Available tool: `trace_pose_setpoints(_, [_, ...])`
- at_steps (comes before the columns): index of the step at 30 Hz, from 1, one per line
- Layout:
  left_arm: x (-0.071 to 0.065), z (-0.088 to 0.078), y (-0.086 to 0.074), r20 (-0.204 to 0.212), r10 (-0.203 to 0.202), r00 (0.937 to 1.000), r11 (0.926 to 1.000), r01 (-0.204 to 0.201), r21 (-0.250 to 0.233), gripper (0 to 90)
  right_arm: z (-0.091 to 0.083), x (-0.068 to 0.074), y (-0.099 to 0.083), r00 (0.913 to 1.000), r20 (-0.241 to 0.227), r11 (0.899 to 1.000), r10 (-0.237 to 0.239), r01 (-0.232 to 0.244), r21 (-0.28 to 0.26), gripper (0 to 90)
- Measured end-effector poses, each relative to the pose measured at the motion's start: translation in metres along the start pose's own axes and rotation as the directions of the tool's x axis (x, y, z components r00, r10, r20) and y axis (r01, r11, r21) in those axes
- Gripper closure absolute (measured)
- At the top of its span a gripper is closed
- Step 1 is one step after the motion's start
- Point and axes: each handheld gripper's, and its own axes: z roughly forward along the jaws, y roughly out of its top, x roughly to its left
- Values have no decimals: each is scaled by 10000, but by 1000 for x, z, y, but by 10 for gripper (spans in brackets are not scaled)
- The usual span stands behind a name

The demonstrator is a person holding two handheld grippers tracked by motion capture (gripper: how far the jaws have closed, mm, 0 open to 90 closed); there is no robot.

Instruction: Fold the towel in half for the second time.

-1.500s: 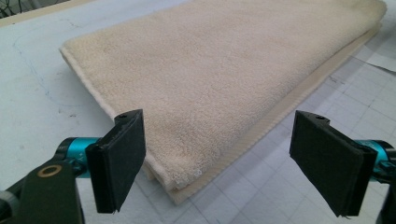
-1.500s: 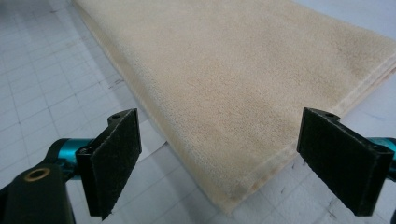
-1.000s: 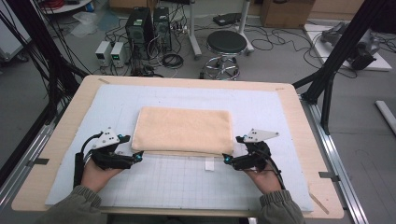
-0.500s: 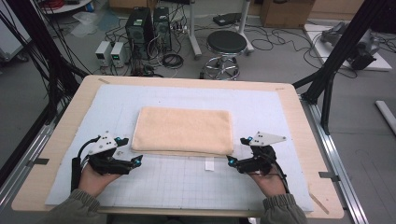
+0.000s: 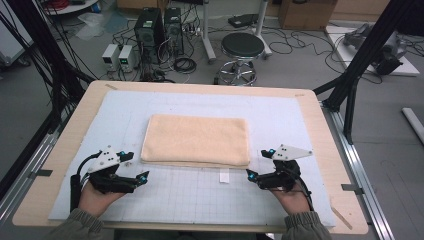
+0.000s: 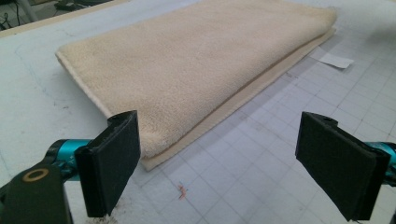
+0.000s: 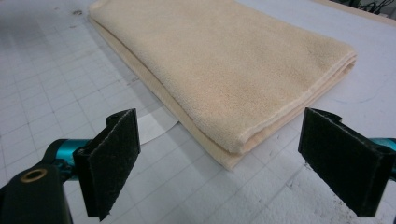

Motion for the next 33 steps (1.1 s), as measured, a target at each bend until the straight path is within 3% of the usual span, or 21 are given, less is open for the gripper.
trace_pose_setpoints(33, [-6, -29, -18, -177, -183, 9997, 9998, 183, -37, 139, -32, 6, -20, 9990, 246, 9985, 369, -359, -407, 120])
